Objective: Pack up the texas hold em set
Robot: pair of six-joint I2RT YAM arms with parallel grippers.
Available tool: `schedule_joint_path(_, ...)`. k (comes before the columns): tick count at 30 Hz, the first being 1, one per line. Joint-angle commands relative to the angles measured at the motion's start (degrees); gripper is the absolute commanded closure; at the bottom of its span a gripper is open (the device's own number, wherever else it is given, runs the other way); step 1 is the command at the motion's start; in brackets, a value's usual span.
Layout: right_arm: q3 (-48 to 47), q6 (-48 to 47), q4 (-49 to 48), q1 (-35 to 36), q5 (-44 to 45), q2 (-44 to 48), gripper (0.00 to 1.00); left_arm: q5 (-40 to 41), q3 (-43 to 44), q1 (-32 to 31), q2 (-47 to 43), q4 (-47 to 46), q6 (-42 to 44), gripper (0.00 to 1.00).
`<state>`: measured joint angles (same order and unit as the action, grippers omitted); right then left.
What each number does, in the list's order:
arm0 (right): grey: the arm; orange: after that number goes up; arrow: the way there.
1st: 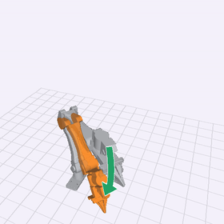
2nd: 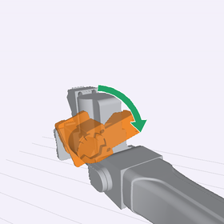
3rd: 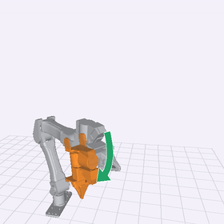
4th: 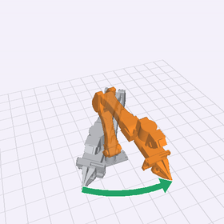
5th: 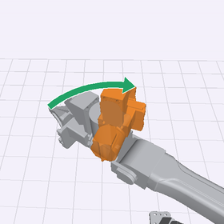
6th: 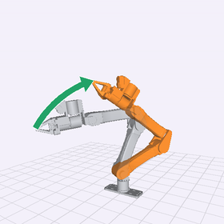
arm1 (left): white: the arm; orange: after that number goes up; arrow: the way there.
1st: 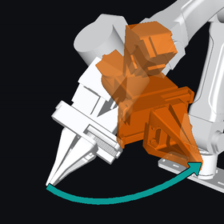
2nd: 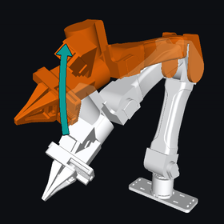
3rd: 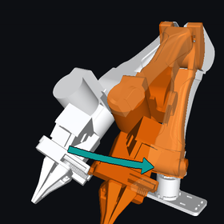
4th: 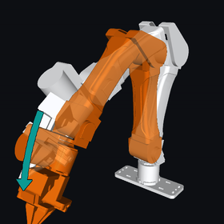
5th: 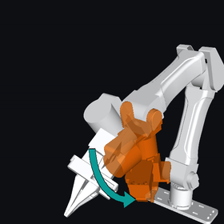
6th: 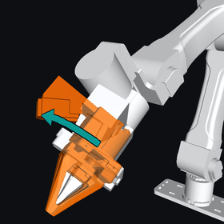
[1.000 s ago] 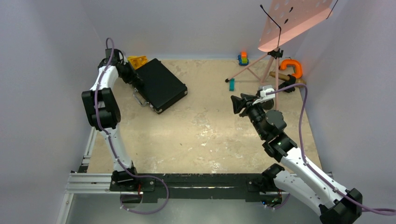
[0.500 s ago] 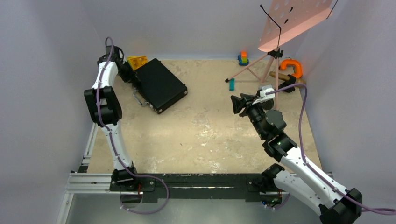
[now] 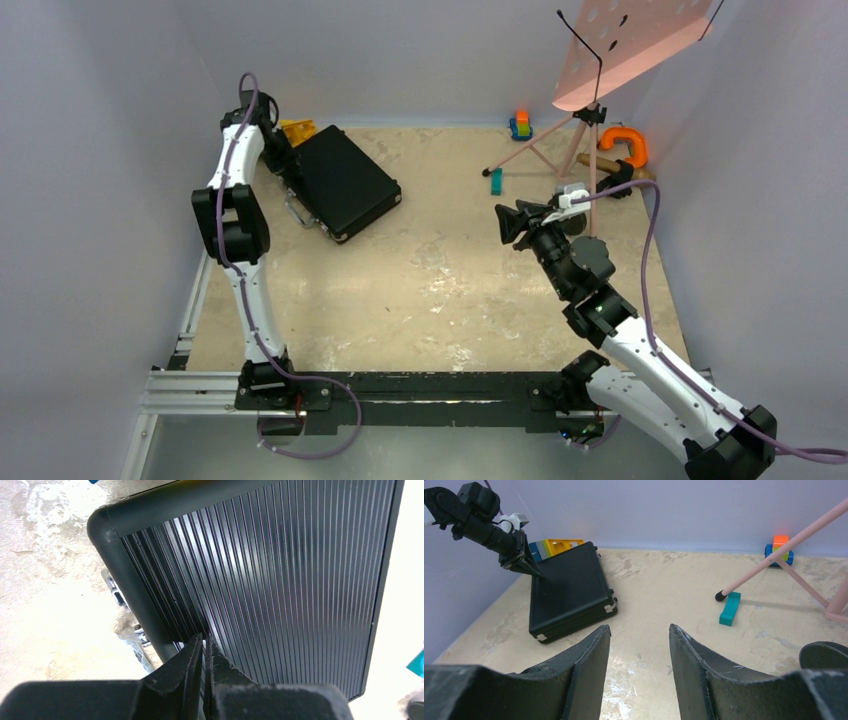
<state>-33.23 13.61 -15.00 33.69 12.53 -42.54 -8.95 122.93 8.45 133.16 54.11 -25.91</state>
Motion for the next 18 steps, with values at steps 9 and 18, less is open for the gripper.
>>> schedule_joint_path(9,0.19,-0.66,-2.23,-0.34,0.83,0.9,0.49,7.35,2.92,-1.24,-8.57,0.44,5.45,0.84)
schedule_joint_path(18,0.27,-0.57,-2.16,-0.37,0.6,1.4,0.49,5.35,5.24,-1.28,-5.7,2.11,4.26,0.82)
